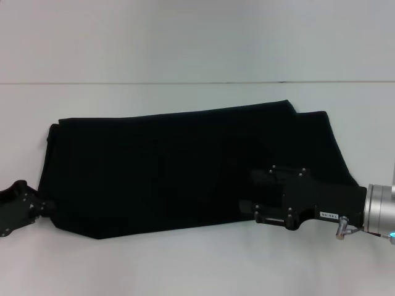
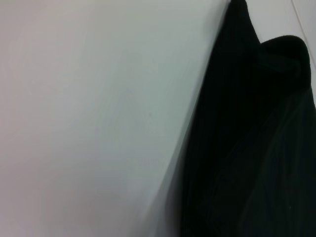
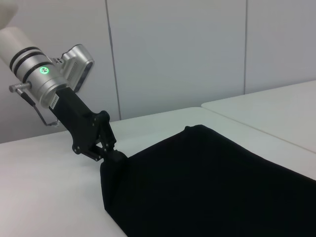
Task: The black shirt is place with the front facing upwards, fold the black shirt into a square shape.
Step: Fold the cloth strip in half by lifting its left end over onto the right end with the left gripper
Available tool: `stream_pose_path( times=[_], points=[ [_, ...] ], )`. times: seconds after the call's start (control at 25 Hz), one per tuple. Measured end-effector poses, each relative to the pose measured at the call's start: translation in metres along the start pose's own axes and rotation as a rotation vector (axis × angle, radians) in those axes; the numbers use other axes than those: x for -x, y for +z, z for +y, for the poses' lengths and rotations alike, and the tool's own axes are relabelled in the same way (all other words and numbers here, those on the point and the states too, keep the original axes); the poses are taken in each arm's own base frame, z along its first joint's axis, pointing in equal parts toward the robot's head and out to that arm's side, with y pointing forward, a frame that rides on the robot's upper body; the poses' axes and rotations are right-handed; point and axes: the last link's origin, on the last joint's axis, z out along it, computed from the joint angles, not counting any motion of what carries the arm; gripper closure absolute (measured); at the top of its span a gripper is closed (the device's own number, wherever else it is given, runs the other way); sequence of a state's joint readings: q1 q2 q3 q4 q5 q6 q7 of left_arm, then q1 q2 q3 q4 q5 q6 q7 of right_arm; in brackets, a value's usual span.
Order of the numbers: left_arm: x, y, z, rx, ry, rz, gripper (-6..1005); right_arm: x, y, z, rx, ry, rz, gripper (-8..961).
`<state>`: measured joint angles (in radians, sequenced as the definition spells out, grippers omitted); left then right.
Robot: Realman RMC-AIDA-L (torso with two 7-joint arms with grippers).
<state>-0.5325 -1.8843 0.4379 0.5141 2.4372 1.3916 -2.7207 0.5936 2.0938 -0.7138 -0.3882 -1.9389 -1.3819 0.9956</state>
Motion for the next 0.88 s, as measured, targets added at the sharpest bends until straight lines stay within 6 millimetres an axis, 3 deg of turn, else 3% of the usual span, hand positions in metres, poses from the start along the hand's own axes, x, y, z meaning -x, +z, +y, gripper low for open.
stream_pose_path(
  times=[0.28,0.68,0.88],
  points=[
    [-0.003,-0.010,-0.008,0.005,-0.010,0.043,946,0.000,-0.002,-0.002,-0.014,0.007,-0.009,264],
    [-0.044,-0.063,-0.014,-0.028,0.026,0.232,953,0.001,-0.014,-0.010,-0.090,0.040,-0.059,273],
    [-0.051,-0.070,-0.005,-0.005,0.046,0.244,953,-0.003,-0.024,-0.016,-0.163,0.078,-0.091,277]
  ],
)
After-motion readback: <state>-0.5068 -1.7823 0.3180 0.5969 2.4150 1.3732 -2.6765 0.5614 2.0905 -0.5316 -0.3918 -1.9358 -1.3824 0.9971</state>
